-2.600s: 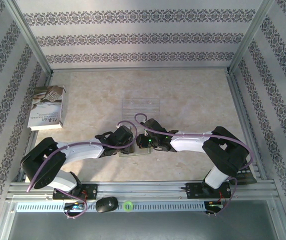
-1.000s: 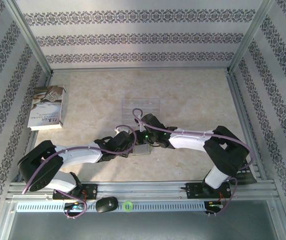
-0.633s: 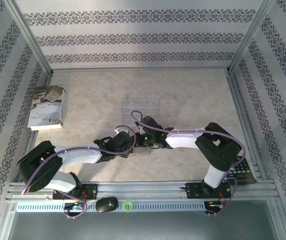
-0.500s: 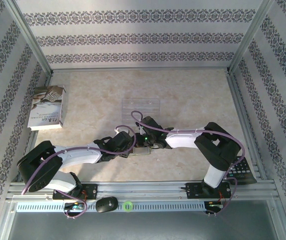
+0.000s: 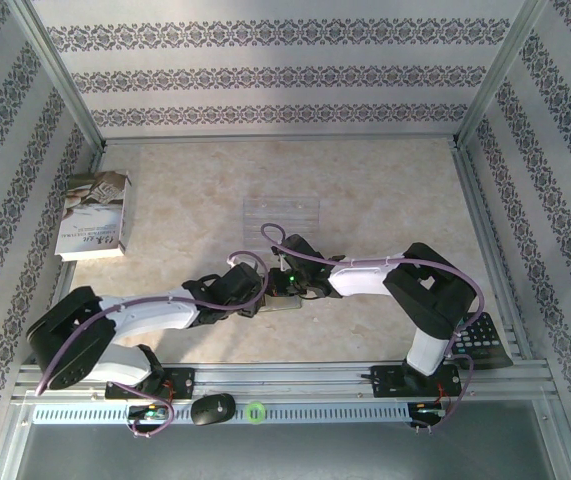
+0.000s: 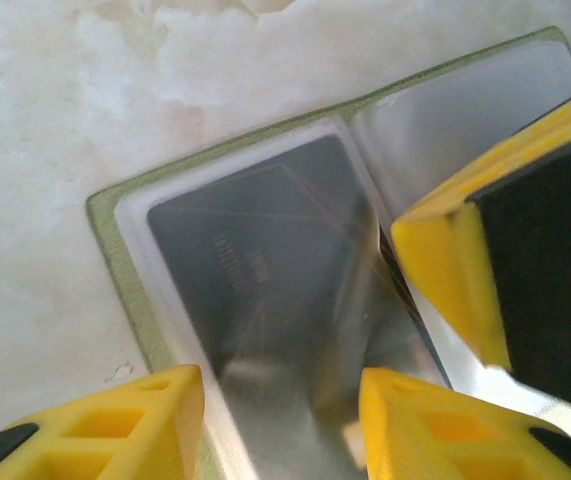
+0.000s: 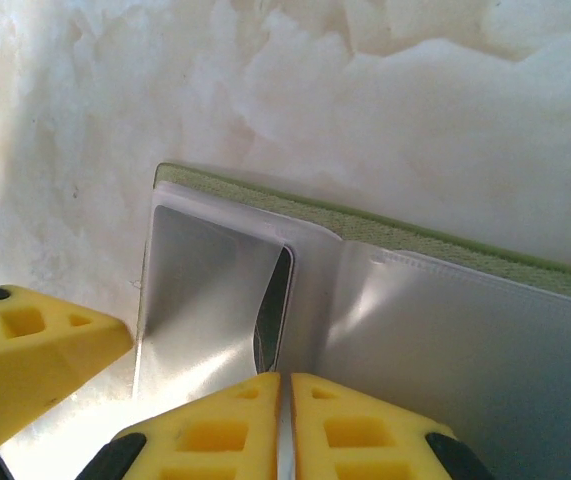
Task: Take the credit cards out of the card holder
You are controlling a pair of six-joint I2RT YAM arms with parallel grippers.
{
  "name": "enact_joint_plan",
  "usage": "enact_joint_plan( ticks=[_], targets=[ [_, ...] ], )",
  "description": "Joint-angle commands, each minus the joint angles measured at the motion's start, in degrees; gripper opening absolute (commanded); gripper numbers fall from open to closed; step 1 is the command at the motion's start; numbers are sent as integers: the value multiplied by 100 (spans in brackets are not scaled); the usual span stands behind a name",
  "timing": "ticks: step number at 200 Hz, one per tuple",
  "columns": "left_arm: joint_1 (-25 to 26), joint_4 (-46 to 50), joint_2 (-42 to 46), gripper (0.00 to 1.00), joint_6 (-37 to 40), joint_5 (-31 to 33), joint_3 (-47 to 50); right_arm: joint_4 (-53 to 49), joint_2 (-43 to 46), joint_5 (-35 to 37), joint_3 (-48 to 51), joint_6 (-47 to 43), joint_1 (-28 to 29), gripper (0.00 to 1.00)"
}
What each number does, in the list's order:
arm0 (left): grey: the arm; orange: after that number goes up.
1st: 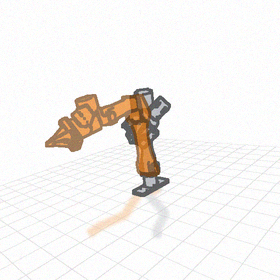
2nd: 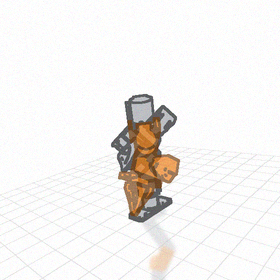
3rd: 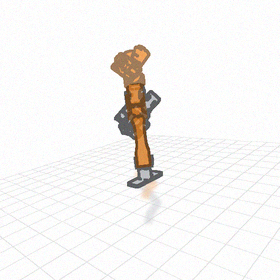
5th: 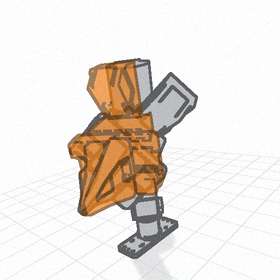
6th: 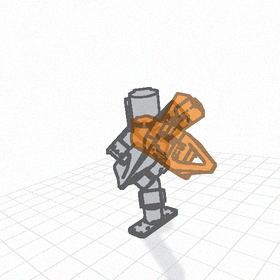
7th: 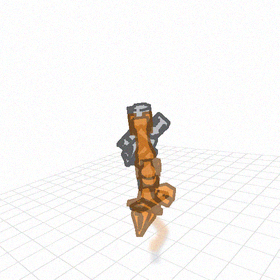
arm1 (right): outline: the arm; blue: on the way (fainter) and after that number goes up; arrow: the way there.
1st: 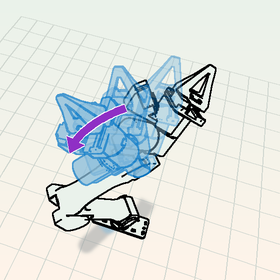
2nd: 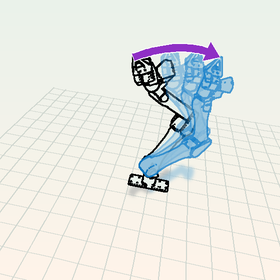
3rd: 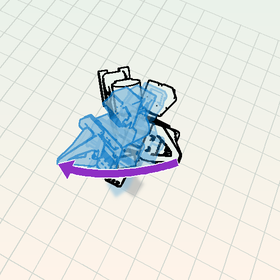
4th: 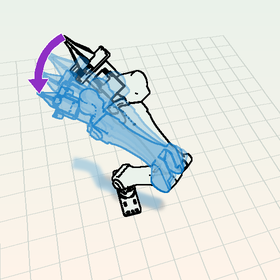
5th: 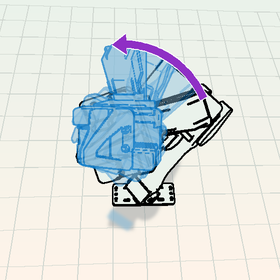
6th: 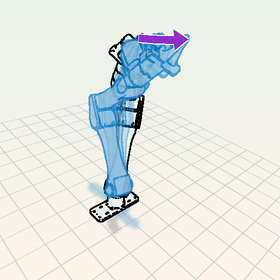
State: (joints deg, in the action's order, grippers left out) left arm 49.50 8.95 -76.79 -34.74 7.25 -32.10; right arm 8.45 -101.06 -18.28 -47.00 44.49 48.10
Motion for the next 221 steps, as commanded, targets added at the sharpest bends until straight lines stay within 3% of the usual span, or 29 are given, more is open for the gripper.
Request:
enact_joint_plan(
  ticks=[1, 25, 55, 123, 221],
  targets=[
    [-63, 332, 584, 45, -123, -48, 155, -133, -142, 45, -39, -10, -37, 13],
    [-283, 488, 1061, 41, -83, -46, 246, -111, -152, 11, -44, -19, -37, 13],
    [-751, 436, 751, 34, 18, -326, 382, -45, -112, -27, -37, -63, -20, 13],
    [-783, -38, 84, 34, 55, -591, 366, 79, -81, -145, -17, -117, 15, 15],
    [-780, -113, 12, 34, 30, -777, 350, 495, -199, -570, -14, -90, 33, 20]
  ],
)
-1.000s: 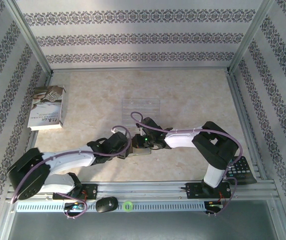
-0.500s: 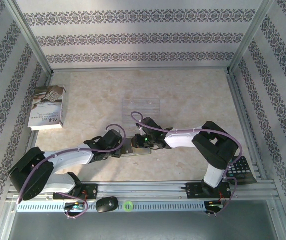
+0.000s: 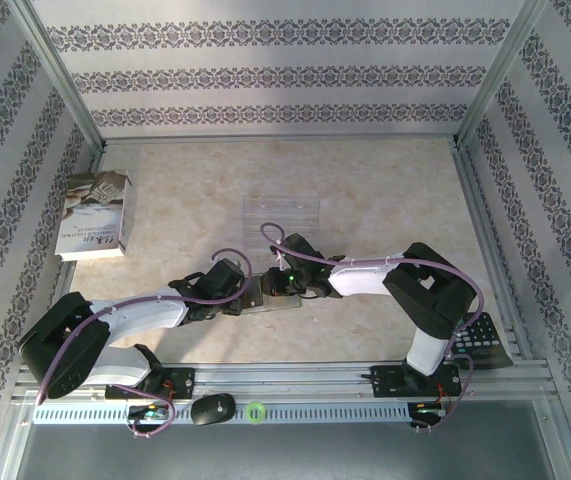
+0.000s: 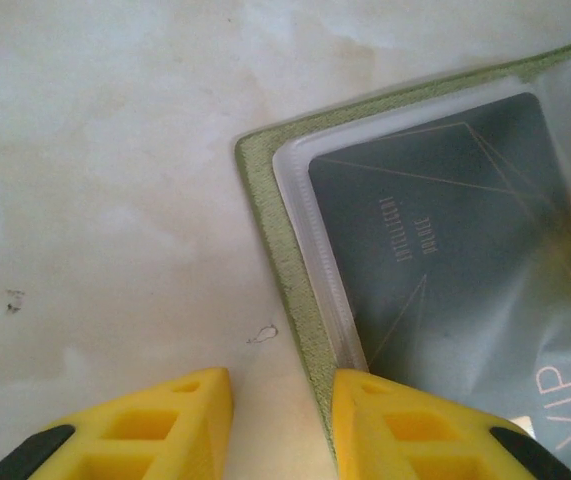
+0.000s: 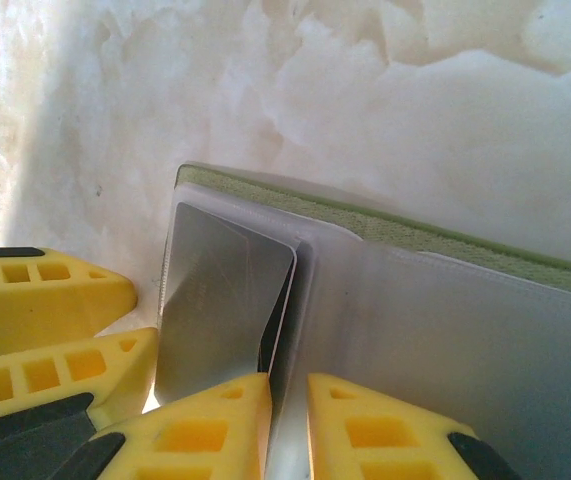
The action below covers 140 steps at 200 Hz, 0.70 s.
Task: Take the credit cards out of the card holder
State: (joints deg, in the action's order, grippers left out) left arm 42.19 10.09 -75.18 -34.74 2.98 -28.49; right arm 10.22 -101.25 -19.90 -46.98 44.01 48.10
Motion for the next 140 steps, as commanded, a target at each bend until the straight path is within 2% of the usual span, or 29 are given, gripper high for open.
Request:
enact_joint_plan(
  ticks=[1, 23, 52, 92, 140],
  targets=[
    [-52, -222, -148, 34, 34, -346, -9, 320, -182, -409, -14, -42, 38, 20],
    [-49, -186, -115, 34, 51, -329, -20, 320, -161, -369, 12, -20, 16, 20],
    [-53, 15, 224, 35, 36, -247, -15, 46, 105, 136, 141, 1, 16, 19],
    [-44, 227, 853, 46, 58, -227, -21, -6, 315, 463, 234, -51, 84, 21],
    [246, -121, 95, 52, 141, -221, -369, -2, 315, 540, 207, -77, 137, 21]
  ],
)
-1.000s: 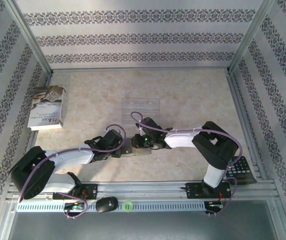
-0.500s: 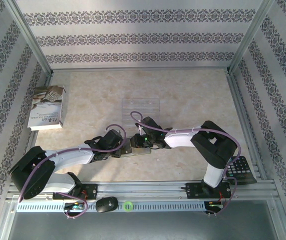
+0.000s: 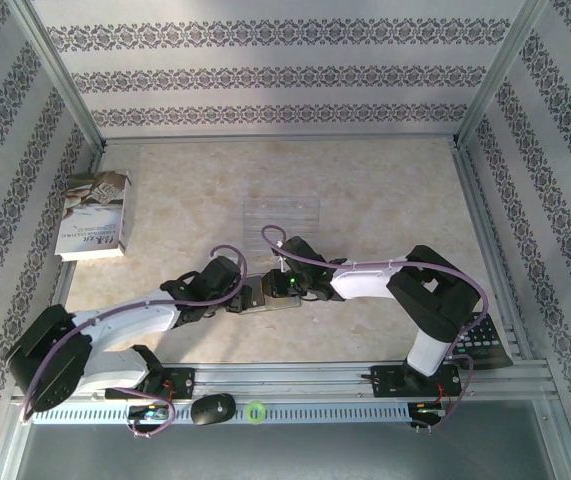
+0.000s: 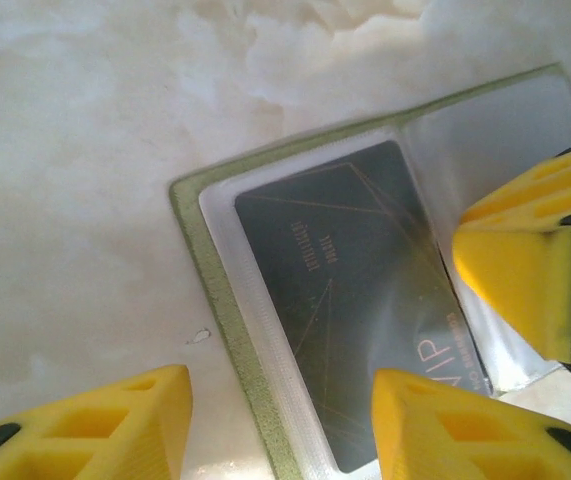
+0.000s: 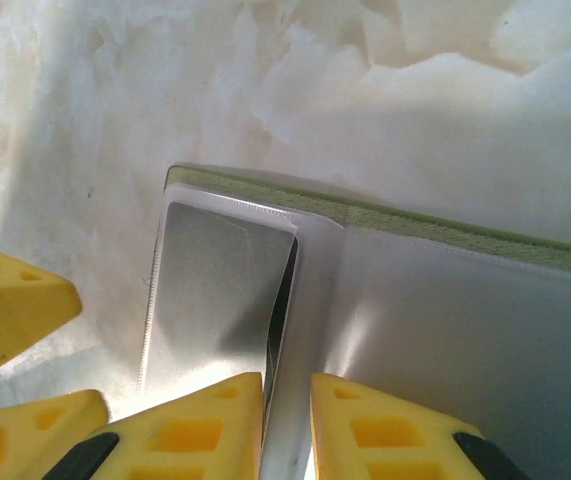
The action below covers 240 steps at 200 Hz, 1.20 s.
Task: Take the credit cards out of the card holder
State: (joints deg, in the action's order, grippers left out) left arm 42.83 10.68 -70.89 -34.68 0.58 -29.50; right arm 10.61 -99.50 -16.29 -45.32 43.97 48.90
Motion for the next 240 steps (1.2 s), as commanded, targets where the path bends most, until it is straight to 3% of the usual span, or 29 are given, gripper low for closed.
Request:
enact_joint_plan(
  ticks=[1, 43, 111, 155, 240],
  targets=[
    [191, -184, -348, 52, 136, 29, -281, -42, 145, 184, 45, -77, 57, 21],
    [340, -175, -730, 52, 277, 310, -461, -99, 321, 289, 161, -126, 47, 21],
    [336, -183, -889, 28, 295, 384, -306, -112, 322, 184, 129, -236, 49, 21],
    [340, -259, -852, 27, 231, 326, -213, -44, 91, -184, 6, -164, -10, 15],
    [340, -322, -738, 29, 134, 258, -77, 0, -148, -441, -135, -83, -39, 16]
  ],
)
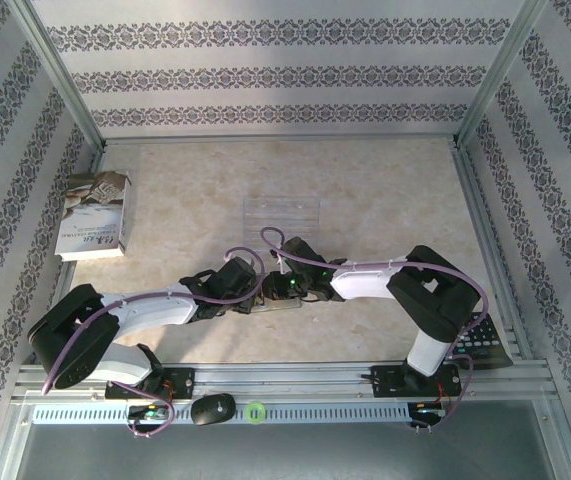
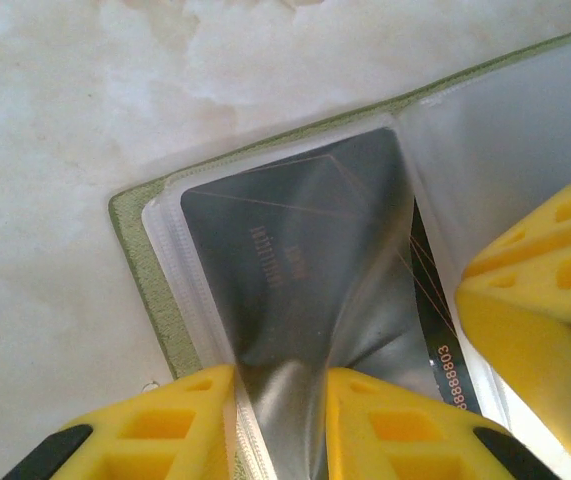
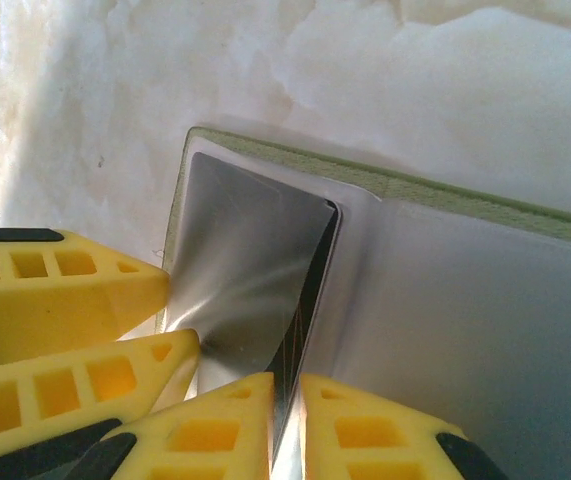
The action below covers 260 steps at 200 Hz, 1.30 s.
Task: Take the credit cards out of the card holder
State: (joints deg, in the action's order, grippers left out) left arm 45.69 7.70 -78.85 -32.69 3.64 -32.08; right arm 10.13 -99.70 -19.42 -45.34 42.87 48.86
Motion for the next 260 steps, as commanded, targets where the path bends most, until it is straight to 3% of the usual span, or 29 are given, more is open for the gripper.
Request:
enact_joint_plan(
  ticks=[1, 140, 260],
  targets=[
    [54, -24, 60, 29, -68, -48, 178, 48, -135, -131, -135, 28, -35, 16],
    [54, -87, 135, 34, -133, -91, 272, -456, -351, -48, -360, 89, -61, 18],
    [49, -189, 116, 33, -176, -143, 330, -575, -6, 290, -122, 116, -70, 19]
  ],
)
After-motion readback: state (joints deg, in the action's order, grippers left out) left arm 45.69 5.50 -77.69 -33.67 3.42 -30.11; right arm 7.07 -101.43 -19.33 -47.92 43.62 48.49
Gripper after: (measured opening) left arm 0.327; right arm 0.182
